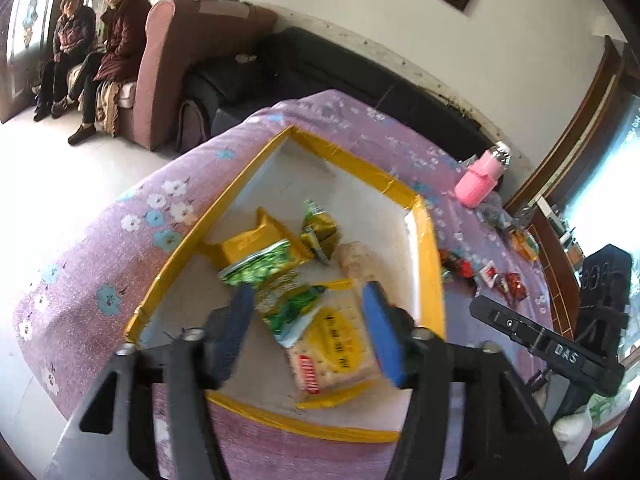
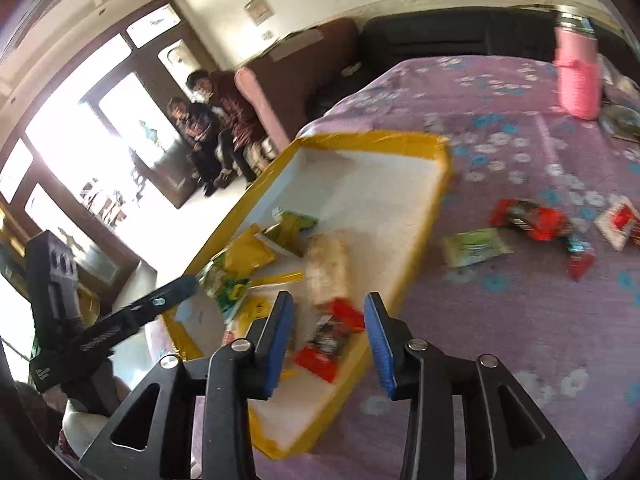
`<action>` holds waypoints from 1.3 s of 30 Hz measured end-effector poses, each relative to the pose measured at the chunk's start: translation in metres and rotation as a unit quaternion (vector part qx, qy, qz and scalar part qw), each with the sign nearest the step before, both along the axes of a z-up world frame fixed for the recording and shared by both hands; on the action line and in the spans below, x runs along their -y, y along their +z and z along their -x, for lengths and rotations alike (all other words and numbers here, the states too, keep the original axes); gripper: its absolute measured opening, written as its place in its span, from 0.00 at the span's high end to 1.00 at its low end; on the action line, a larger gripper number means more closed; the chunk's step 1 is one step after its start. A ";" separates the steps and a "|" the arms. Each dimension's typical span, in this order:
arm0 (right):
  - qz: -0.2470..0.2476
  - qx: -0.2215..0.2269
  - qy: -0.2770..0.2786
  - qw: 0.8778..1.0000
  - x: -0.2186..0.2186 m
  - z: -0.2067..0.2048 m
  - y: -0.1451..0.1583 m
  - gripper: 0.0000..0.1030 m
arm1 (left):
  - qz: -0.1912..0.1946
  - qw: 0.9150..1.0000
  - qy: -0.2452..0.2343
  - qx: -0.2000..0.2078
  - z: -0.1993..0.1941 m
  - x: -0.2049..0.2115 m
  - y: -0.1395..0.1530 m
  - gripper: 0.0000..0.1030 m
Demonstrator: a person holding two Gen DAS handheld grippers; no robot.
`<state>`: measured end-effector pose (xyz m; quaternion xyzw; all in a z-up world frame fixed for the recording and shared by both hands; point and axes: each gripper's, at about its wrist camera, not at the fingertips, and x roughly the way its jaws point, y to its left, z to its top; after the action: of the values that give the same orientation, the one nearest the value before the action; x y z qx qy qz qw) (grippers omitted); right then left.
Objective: Organize snacks
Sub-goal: 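Carry the green packet and red candy over the white tray and open both grippers, then move both grippers back over the remaining snacks on the table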
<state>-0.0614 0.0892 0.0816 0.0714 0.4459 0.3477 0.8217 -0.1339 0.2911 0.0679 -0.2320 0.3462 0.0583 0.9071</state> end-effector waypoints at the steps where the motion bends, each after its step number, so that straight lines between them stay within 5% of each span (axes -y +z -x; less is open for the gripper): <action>1: -0.001 -0.001 -0.014 1.000 0.013 -0.003 0.000 0.58 | -0.001 1.000 -0.006 0.003 0.000 0.005 0.003 0.40; 8: 0.006 -0.027 -0.118 0.993 0.107 -0.023 -0.016 0.55 | -0.004 0.998 -0.065 -0.012 -0.017 0.054 0.003 0.32; 14: 0.021 -0.038 -0.147 0.988 0.141 -0.024 -0.031 0.51 | -0.025 0.991 -0.126 -0.028 -0.028 0.101 0.000 0.32; 22: 0.062 -0.020 -0.141 0.988 0.131 -0.045 -0.043 0.50 | -0.051 0.983 -0.173 -0.025 -0.030 0.133 0.004 0.32; 28: 0.137 0.058 -0.130 0.980 0.103 -0.081 -0.043 0.48 | -0.041 0.981 -0.188 -0.033 -0.037 0.137 -0.001 0.32; 34: 0.162 0.053 -0.098 0.980 0.076 -0.116 -0.058 0.48 | -0.051 0.980 -0.189 -0.028 -0.056 0.138 0.011 0.32; 36: 0.168 0.044 -0.095 0.980 0.072 -0.118 -0.066 0.56 | -0.057 0.980 -0.190 -0.022 -0.067 0.141 0.019 0.31; 37: 0.171 0.055 -0.103 0.978 0.073 -0.116 -0.066 0.68 | -0.060 0.980 -0.191 -0.019 -0.072 0.142 0.021 0.30; 39: 0.163 0.051 -0.109 0.979 0.078 -0.112 -0.066 0.68 | -0.068 0.978 -0.196 -0.017 -0.084 0.149 0.026 0.29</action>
<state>0.0511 0.0112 0.0151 -0.0326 0.4434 0.1820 0.8770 -0.0503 0.1419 0.0938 -0.0965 0.3960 -0.0937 0.9083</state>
